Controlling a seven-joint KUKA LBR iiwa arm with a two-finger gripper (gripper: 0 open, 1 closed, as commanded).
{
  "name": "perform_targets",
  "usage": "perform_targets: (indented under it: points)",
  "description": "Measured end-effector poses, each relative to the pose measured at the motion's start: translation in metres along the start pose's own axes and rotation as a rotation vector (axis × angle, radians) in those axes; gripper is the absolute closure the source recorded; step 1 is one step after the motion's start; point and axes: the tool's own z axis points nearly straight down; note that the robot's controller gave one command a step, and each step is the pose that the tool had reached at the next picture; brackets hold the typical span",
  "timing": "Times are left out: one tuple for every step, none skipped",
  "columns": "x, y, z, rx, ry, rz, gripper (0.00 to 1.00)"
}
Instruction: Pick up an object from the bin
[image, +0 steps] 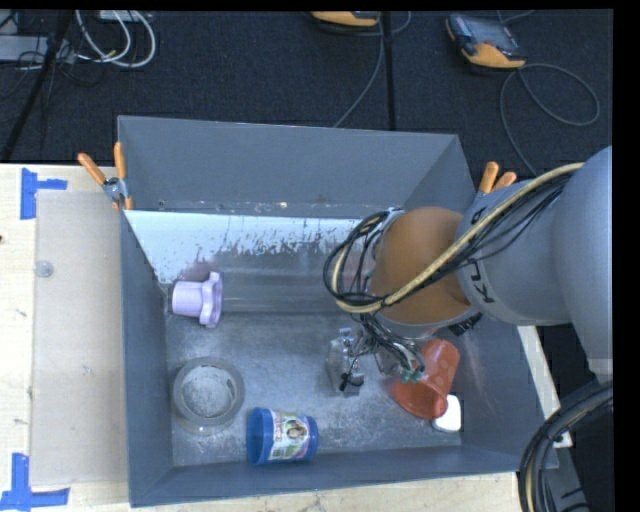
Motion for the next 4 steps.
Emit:
perform_targets:
  points:
    - [0.015, 0.004, -0.053, -0.001, 0.008, 0.005, 1.00]
    - [0.007, 0.008, -0.074, -0.001, 0.001, 0.042, 0.00]
    - [0.006, 0.009, -0.066, -0.001, 0.003, 0.050, 0.00]
    - [0.028, -0.010, -0.076, -0.004, 0.003, -0.003, 0.00]
